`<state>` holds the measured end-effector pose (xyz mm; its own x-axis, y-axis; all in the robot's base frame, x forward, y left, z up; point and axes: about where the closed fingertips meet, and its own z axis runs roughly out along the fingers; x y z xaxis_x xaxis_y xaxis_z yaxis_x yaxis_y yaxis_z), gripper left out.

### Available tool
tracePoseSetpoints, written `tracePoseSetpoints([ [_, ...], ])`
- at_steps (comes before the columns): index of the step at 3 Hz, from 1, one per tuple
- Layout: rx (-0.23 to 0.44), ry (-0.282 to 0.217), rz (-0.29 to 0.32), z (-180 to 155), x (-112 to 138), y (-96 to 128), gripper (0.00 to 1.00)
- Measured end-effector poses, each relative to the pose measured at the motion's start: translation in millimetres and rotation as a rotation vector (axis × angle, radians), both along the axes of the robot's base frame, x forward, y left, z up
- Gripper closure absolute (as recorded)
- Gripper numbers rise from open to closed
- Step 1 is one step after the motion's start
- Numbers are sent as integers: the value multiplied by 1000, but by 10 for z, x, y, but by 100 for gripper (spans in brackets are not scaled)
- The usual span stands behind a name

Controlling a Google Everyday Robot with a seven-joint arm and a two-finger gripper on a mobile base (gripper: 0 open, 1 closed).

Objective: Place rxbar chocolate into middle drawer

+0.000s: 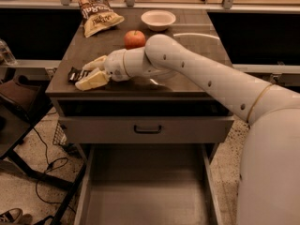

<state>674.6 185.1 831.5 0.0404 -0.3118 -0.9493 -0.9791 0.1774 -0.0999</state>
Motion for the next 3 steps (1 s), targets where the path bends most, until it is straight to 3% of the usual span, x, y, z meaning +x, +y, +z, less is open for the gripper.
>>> tracePoseSetpoints([
  [3, 0, 0, 0, 6, -1, 0, 100],
])
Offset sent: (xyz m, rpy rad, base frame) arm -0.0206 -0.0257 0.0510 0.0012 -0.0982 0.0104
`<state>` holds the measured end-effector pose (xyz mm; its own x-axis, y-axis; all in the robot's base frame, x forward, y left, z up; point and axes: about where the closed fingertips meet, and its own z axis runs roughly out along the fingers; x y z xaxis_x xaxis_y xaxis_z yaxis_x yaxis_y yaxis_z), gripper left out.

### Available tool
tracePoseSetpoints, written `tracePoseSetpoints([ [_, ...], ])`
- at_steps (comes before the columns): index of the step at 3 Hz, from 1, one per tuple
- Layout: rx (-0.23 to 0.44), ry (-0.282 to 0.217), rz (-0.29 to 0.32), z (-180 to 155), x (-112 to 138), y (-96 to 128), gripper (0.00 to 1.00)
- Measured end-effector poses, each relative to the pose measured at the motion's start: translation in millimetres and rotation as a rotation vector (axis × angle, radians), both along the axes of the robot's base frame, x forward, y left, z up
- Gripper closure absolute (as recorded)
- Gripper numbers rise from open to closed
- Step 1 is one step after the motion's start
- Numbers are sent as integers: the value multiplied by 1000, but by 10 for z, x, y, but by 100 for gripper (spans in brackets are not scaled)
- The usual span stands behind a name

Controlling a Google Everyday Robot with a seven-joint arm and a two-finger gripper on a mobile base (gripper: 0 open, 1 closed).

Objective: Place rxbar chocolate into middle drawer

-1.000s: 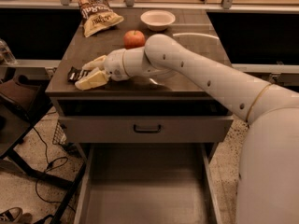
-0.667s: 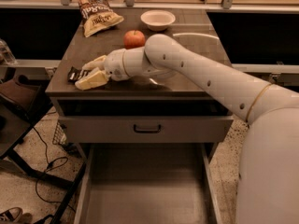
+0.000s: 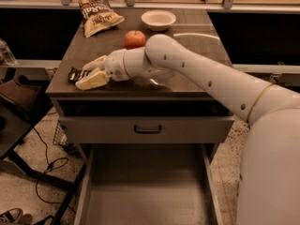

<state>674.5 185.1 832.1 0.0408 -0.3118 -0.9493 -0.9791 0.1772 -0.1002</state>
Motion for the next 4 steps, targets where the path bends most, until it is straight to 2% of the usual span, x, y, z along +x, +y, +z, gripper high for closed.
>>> tracePoseSetpoints([
  [4, 0, 0, 0, 2, -1, -1, 100],
])
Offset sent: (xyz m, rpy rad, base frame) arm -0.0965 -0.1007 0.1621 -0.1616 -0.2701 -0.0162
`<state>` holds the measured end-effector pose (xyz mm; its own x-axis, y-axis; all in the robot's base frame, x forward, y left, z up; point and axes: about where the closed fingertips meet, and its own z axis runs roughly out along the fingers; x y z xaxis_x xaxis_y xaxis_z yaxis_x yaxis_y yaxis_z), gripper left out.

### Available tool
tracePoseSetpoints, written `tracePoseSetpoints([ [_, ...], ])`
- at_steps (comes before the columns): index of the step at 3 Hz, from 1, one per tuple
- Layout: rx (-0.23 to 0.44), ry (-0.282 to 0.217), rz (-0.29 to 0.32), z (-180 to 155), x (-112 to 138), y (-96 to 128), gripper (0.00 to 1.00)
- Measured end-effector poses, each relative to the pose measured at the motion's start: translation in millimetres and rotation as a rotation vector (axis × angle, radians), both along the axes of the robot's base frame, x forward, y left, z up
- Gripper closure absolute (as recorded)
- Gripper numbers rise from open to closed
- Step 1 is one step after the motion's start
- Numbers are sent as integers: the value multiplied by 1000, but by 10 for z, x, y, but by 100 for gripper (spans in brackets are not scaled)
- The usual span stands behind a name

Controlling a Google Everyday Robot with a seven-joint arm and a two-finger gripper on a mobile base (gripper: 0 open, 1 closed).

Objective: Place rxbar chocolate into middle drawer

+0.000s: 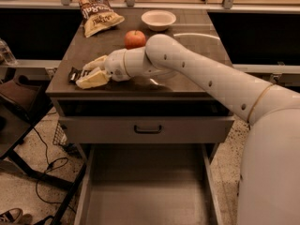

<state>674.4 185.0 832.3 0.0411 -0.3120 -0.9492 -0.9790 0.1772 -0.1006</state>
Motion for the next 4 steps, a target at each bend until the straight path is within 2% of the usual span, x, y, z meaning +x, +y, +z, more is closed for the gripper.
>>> tracePoseSetpoints([
  [4, 0, 0, 0, 1, -2, 2, 100],
])
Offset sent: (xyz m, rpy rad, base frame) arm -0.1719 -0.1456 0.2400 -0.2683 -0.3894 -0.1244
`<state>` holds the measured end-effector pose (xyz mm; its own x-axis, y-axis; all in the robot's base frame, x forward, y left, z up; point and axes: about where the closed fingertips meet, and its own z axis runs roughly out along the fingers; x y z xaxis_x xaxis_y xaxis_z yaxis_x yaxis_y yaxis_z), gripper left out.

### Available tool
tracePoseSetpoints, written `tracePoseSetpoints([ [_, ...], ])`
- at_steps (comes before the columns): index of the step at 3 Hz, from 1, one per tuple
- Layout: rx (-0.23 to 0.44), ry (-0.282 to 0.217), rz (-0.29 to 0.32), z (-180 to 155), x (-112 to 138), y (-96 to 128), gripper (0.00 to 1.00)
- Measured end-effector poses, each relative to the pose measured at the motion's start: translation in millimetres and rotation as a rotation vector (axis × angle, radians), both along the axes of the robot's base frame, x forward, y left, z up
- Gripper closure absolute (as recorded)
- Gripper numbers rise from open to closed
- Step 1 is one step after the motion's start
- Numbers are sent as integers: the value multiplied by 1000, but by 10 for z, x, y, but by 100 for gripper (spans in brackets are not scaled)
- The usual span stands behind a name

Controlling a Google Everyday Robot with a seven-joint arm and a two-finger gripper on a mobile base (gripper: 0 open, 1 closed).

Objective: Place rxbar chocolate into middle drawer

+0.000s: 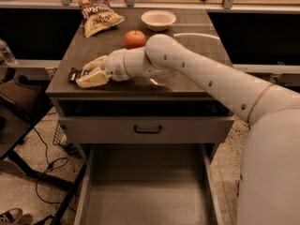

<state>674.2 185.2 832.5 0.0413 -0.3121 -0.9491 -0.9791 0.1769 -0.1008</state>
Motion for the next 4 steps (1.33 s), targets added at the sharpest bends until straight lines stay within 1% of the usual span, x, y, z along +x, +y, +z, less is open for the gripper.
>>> tracePoseSetpoints([
  [4, 0, 0, 0, 2, -1, 0, 100],
])
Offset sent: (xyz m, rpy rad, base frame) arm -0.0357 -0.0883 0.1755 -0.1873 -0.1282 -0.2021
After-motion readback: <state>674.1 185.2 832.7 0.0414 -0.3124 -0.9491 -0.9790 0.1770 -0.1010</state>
